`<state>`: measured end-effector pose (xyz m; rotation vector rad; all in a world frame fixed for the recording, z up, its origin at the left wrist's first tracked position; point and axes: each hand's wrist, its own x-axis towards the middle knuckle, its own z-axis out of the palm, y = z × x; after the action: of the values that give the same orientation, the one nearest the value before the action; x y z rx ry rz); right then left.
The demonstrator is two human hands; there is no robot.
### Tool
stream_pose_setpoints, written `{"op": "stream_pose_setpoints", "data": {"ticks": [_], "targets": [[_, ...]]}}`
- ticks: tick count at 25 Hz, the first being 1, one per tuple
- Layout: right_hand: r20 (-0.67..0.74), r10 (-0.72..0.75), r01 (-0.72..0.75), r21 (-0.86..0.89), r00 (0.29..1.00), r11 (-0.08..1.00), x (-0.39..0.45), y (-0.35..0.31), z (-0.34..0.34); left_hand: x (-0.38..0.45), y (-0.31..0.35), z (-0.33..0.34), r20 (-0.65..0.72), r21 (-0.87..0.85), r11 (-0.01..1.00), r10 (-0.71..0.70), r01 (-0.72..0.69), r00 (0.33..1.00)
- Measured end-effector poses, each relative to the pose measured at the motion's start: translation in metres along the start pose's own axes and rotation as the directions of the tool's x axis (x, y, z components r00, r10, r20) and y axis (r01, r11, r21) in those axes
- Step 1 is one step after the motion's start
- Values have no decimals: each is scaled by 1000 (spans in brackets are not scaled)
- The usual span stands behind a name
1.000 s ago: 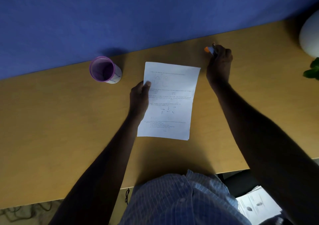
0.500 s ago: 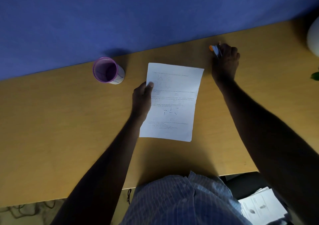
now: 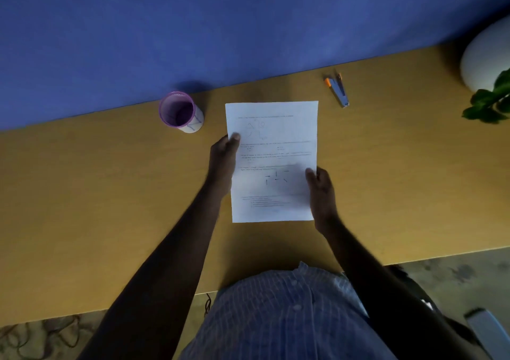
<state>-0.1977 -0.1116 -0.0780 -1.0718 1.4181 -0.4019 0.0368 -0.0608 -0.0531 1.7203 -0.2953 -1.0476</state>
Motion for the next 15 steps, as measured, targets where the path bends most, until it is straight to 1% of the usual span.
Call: {"op": "stream_pose_setpoints", "data": {"ticks": [4,8,10,13,15], "targets": [[-19,2,-2,-27,1000,1000,-50,39,-11,-17,-3,-6,-5,-38,999,-15,15,1000],[-41,-22,17,-131,999,991,-59,50,-19,-31,-9,-9,19,-87,995,-37,38,999],[-58,-33,25,-145,998,989,-55,50,-20,-38,-17,-10,11,-62,994,-92,92,996],[-73,-32,21,-145,997,989,-45,43,-19,-52,-37,-14,-37,36,985,-167,169,985],[-69,-20,9,-148,997,989,-36,35,-15,-63,-55,-18,-46,81,970,-225,228,973]]}}
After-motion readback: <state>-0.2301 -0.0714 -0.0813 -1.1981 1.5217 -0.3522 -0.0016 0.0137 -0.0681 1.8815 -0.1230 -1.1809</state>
